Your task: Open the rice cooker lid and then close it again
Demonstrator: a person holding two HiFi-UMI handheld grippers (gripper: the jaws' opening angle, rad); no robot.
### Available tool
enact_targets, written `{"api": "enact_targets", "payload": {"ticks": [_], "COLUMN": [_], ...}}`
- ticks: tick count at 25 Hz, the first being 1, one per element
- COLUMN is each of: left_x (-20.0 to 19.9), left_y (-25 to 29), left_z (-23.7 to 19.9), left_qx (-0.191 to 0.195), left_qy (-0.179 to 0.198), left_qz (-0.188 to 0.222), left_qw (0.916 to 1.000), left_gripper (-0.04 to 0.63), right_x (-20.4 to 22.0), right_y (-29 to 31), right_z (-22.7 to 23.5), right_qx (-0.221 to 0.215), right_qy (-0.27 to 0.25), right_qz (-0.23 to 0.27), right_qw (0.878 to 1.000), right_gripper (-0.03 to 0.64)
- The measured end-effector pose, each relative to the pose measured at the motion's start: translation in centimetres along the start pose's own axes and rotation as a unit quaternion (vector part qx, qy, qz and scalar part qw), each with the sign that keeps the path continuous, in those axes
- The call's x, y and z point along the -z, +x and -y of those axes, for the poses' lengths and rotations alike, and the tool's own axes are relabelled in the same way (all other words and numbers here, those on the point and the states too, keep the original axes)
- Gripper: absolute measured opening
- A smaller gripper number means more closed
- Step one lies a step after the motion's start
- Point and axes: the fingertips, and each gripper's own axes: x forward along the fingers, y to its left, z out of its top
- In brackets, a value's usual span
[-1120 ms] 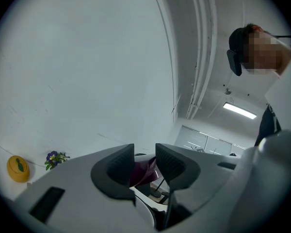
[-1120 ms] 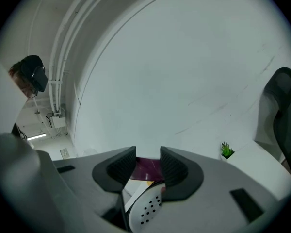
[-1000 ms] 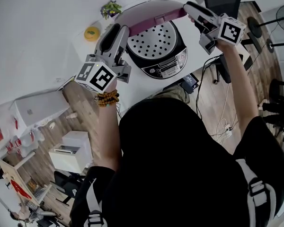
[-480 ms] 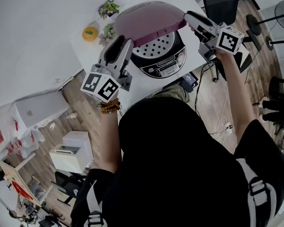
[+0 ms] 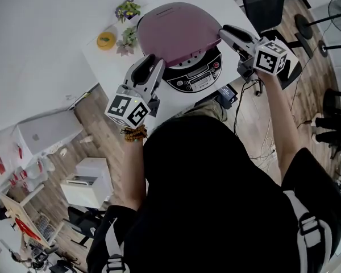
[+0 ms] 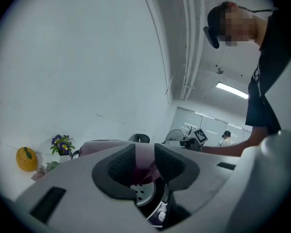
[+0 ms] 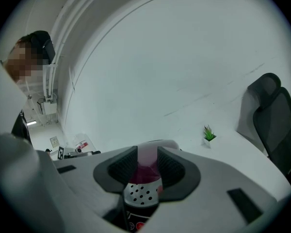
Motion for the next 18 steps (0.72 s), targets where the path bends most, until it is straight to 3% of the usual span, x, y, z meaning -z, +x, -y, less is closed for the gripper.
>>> {"api": "enact_targets", "payload": {"ticks": [7, 18], "left_x": [1.5, 4.4], "left_y": [-0.3, 0.5], "left_z": [-0.5, -0.8], "left_qx": [-0.022, -0.04], "left_qy": [0.013, 0.047], "left_qz": [-0.004, -0.067], "left_qw": [0.9997, 0.9958], "left_gripper": [0.089, 0.072], "right_x": [1.4, 4.5], "right_y": [-0.4, -0.4], "right_z": [0.6, 1.6], "right_qx": [0.019, 0.048], "right_qy": [0.027, 0.009], "right_qz": [0.024, -0.015], "right_qw": [0.999, 0.999], "right_gripper": [0.126, 0.115]}}
